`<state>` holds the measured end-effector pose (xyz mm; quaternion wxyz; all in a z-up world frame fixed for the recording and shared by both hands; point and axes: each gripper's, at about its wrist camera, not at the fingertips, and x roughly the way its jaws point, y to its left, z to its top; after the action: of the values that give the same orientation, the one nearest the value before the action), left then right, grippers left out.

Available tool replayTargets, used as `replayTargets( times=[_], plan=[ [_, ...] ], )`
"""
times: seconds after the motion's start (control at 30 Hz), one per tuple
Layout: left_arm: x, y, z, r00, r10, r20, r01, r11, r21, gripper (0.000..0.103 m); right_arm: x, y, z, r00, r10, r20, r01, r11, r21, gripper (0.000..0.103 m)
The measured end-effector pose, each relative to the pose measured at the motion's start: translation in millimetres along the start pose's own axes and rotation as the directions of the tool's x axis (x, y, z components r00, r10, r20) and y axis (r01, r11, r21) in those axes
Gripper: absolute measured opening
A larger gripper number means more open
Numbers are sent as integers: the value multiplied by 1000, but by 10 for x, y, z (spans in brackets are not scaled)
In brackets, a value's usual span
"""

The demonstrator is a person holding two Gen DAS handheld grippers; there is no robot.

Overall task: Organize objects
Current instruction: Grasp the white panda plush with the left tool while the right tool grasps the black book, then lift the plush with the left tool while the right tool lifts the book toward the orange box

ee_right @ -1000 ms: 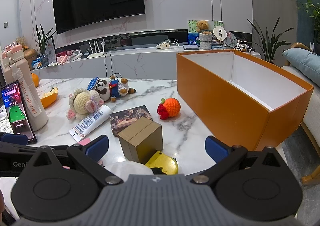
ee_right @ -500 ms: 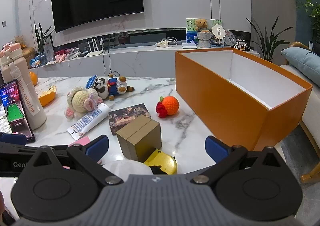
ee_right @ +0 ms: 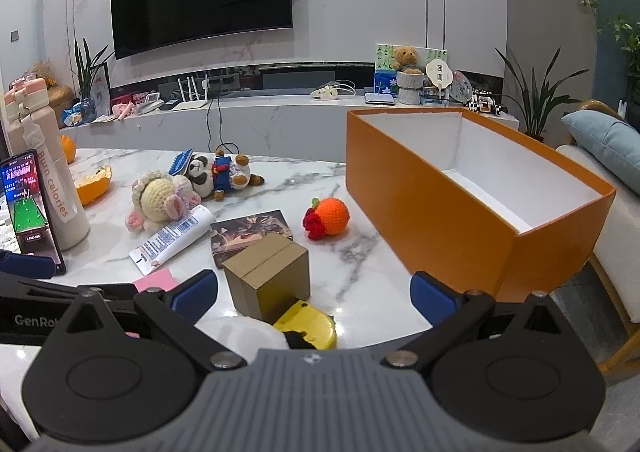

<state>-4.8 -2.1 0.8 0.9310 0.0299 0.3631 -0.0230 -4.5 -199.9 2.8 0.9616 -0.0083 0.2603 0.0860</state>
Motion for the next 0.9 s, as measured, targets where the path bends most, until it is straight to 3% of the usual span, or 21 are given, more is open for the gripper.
replayTargets(
  times=[0.23, 0.33, 0.5, 0.63, 0.77, 0.9],
  plan=[
    [-33, -78, -8, 998, -59, 11, 59, 998, 16, 103, -65, -205, 11, 998, -54, -16, 54, 998, 7, 102],
    [-55, -132, -20, 993, -117, 12, 117, 993, 26, 103, -57, -325, -8, 996, -77, -52, 79, 997, 28, 102],
    [-82, -341, -108, 983, -182, 0, 181, 979, 90, 103, 45, -465, -54, 980, -125, -154, 133, 990, 44, 102],
    [-14, -534, -240, 981, -191, -40, 195, 970, 143, 103, 179, -508, -112, 962, -116, -248, 133, 989, 56, 102],
    [58, -604, -308, 975, -208, -72, 216, 968, 128, 103, 279, -458, -170, 947, -105, -303, 117, 993, 23, 102],
    [111, -581, -334, 968, -233, -91, 240, 968, 76, 103, 319, -423, -222, 945, -116, -306, 117, 993, -17, 102]
  ],
)
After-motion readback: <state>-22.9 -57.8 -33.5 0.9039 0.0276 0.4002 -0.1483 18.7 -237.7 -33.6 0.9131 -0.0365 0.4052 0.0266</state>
